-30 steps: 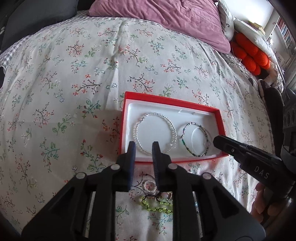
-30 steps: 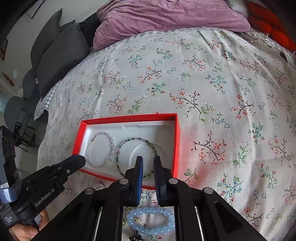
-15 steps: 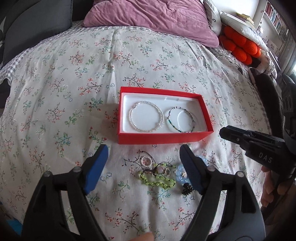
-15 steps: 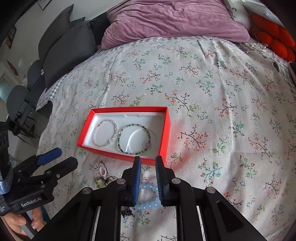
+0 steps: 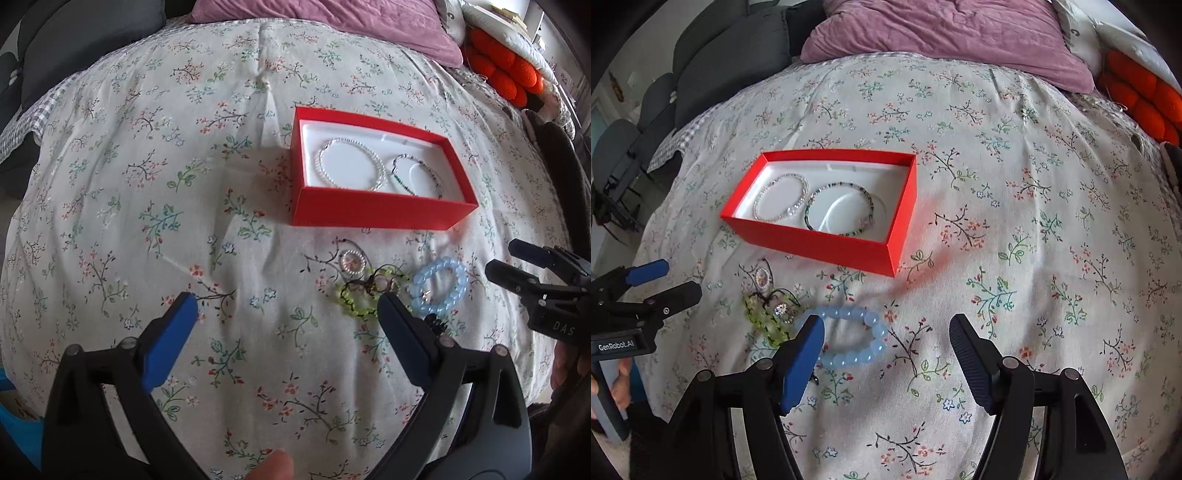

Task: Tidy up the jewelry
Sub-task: 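Move both open grippers back over the remaining jewelry pile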

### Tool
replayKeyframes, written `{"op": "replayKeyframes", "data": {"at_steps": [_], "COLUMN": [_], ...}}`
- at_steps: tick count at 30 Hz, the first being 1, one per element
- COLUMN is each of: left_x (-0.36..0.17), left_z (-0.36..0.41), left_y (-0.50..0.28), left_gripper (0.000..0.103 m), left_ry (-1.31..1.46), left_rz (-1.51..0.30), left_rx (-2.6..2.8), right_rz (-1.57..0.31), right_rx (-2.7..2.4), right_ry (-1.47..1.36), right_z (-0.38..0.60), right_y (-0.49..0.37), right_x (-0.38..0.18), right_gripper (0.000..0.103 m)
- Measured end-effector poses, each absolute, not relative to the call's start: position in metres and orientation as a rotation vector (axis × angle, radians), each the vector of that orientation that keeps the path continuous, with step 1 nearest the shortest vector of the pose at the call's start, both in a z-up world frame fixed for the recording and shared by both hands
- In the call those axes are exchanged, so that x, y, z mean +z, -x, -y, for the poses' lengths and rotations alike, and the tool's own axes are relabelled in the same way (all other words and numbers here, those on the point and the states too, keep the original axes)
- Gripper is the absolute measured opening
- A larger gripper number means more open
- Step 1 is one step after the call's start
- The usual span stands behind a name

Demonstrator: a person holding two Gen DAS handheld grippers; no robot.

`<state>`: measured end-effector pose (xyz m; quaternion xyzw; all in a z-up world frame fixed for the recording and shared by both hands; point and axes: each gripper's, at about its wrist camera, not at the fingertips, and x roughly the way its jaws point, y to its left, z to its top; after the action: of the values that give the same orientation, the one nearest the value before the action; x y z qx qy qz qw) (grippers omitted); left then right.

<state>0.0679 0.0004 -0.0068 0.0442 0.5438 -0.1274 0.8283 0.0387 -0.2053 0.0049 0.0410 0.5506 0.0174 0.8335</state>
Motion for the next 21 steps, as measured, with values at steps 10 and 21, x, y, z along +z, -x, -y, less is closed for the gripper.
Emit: {"op": "replayKeyframes", "data": {"at_steps": [10,21], "left_x": [-0.031,-0.044], "left_z": [-0.007,0.003], "left_y": [-0.056,-0.053], "left_gripper": [0.098,0.098], "left_ry": [-0.165,-0.212], "left_rz": [-1.167,-1.09], "left_rx": [-0.257,-0.318], "right_rz": [-1.216,-1.121], "right_rx": [0.014,-0.015], "right_ry": [-0.035,0.033], "right_z": [0.206,0.196], "right_y": [-0.032,-0.028], "right_x": [-0.018,-0.04], "right_gripper": [0.072,0.072]}}
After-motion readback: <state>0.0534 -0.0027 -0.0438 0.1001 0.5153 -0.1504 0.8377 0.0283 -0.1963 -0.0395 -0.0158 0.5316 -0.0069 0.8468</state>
